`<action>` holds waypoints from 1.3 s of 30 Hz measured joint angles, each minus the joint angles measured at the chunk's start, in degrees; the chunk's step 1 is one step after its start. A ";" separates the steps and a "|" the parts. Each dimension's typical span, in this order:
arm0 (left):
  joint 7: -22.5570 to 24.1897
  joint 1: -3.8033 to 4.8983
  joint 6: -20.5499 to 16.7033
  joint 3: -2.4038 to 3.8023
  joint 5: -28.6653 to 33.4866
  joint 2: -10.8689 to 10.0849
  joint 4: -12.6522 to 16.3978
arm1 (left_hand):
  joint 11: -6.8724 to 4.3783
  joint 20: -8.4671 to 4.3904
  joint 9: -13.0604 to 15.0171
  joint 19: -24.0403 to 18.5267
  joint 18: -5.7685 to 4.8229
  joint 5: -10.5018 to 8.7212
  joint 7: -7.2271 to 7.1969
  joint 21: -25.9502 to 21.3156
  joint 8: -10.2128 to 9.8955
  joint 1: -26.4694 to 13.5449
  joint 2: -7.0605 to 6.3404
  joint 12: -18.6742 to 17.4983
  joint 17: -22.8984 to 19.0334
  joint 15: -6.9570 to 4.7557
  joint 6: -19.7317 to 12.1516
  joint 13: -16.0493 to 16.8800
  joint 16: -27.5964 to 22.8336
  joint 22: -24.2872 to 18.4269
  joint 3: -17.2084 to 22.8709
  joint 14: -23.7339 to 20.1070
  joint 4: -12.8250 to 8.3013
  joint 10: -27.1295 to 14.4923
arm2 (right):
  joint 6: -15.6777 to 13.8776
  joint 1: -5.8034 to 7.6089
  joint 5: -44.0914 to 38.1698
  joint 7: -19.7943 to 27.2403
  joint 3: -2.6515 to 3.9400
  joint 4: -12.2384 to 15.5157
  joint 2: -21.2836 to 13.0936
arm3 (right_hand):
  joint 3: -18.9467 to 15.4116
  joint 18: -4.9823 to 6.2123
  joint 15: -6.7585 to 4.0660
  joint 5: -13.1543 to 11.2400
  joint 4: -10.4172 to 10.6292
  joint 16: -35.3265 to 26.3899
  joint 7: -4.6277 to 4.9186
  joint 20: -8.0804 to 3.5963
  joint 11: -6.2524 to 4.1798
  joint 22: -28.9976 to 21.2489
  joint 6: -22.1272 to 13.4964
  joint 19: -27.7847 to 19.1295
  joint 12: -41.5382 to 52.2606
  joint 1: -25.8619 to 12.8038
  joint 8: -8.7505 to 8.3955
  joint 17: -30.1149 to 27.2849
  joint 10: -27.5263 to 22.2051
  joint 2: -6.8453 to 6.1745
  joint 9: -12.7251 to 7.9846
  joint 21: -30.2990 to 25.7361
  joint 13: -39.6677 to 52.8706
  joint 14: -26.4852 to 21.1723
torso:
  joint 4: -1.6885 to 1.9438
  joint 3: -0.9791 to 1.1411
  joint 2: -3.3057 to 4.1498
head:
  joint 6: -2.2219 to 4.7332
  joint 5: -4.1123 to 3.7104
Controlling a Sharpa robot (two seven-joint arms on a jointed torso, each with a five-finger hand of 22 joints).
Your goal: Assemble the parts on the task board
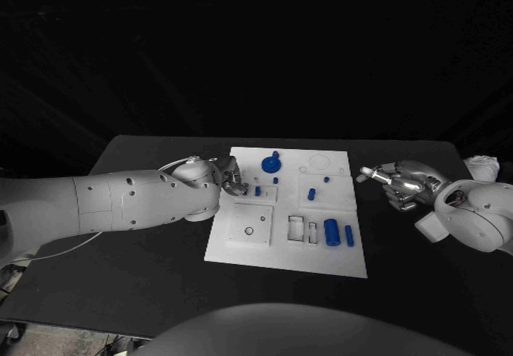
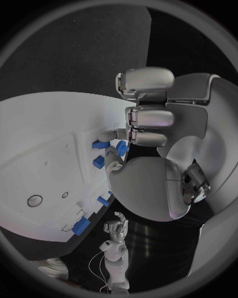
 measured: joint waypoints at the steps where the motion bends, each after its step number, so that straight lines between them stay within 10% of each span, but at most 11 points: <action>1: 0.01 -0.01 -0.01 0.00 0.00 0.00 -0.02 | 0.00 0.00 0.00 0.00 -0.01 0.00 0.00 0.00 0.00 0.00 0.00 0.00 0.00 0.00 0.00 0.00 0.00 0.00 0.00 0.00 0.00 0.00 | 0.00 -0.01 0.00 0.01 0.00 0.00 0.00 | 0.00 0.00 0.00 0.00 0.00 0.00 0.00 0.00 0.00 0.00 0.00 0.00 0.00 0.00 0.00 0.00 0.00 0.00 0.00 0.00 0.00 0.00 | 0.00 0.00 0.00 | 0.00 0.00; 29: 0.51 -0.21 -0.87 0.01 0.05 0.06 -0.07 | 0.00 0.00 -0.08 0.00 0.00 -0.40 0.22 -0.11 -0.09 0.28 0.28 0.00 -0.02 0.00 -0.20 0.00 0.00 -0.02 0.50 0.00 -0.18 0.00 | -0.01 -0.17 0.00 0.14 0.00 -0.22 0.06 | 0.00 0.00 0.01 0.00 0.00 0.00 0.00 0.00 0.00 0.00 0.00 0.00 0.10 0.07 0.00 -0.01 0.00 0.08 -0.06 0.00 0.07 0.00 | -0.02 -0.01 0.01 | 0.00 0.05; 39: 0.51 -0.37 -0.48 0.00 0.04 -0.16 0.04 | 0.00 0.00 -2.31 0.00 0.00 -6.57 0.31 -0.67 -2.29 -3.69 0.59 0.00 -0.02 0.00 -0.08 0.00 0.00 -0.02 -3.37 0.00 0.15 0.00 | 0.00 -0.21 0.00 0.16 -0.02 -0.33 0.13 | 0.16 0.00 0.01 0.00 0.16 0.00 0.00 0.00 0.00 0.00 0.00 0.00 0.18 0.15 0.00 -0.01 0.00 0.15 -0.06 0.00 0.07 0.01 | 0.01 -0.01 0.01 | 0.00 0.05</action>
